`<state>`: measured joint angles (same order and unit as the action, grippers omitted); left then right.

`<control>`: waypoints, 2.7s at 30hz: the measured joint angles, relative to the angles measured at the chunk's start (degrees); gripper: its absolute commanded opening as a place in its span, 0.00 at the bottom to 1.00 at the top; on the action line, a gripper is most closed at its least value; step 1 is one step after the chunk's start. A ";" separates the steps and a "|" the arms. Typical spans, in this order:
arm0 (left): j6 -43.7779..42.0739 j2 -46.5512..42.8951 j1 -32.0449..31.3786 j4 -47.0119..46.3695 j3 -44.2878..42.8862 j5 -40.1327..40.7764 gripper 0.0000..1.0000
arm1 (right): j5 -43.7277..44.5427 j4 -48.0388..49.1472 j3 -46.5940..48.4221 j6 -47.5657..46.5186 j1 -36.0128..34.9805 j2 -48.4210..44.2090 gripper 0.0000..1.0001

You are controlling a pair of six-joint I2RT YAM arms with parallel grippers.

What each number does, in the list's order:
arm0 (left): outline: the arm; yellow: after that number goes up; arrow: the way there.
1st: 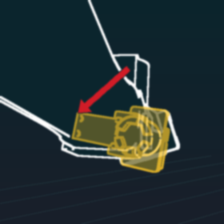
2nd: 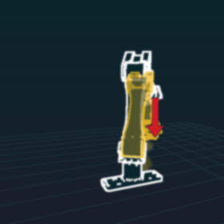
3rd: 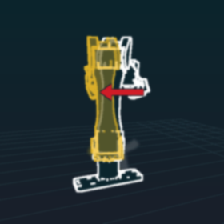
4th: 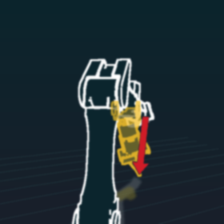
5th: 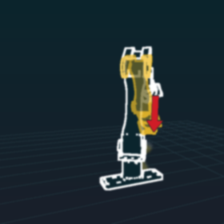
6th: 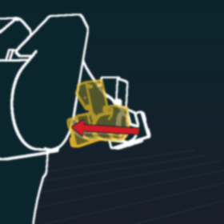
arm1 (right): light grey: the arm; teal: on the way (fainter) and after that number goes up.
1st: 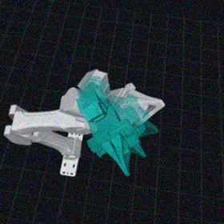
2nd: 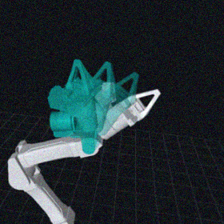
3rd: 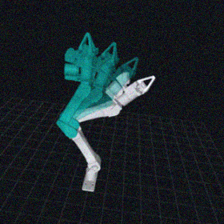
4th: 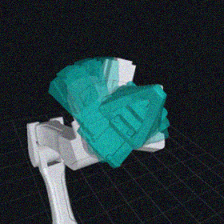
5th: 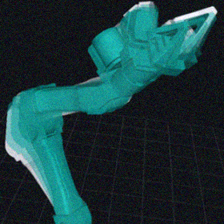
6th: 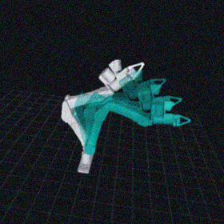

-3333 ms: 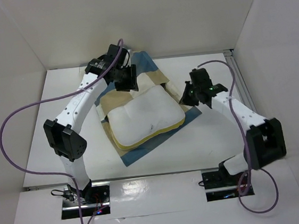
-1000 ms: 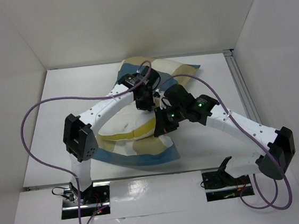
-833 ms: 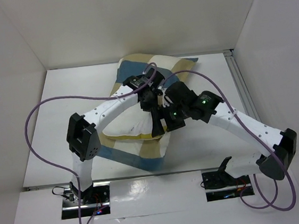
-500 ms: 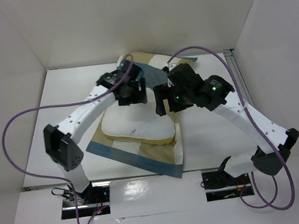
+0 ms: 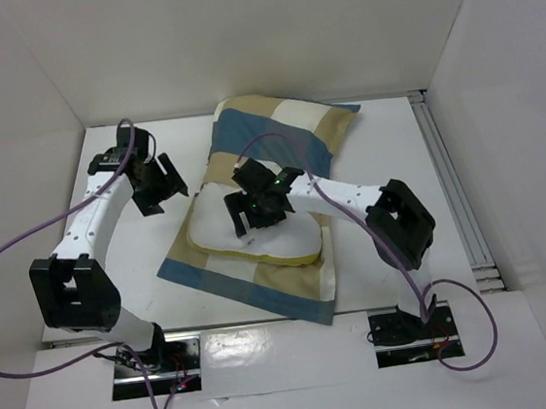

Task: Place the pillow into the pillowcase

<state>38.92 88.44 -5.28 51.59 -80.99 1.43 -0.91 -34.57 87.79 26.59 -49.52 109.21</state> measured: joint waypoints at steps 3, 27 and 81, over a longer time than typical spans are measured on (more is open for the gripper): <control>-1.07 -0.76 1.88 -1.68 2.91 -3.93 0.84 | 0.24 2.82 -7.50 1.14 2.97 -1.68 0.90; -1.36 -4.31 -7.74 -23.39 30.53 -24.13 0.90 | 15.10 -8.79 10.51 1.29 3.19 11.87 0.33; -3.61 -0.61 -18.88 -50.66 31.87 -14.51 0.44 | -13.31 -3.76 -1.75 -6.14 13.46 -13.81 0.00</control>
<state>35.31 87.83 -24.16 0.93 -49.12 -13.08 -14.22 -38.33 86.04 20.45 -36.05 95.39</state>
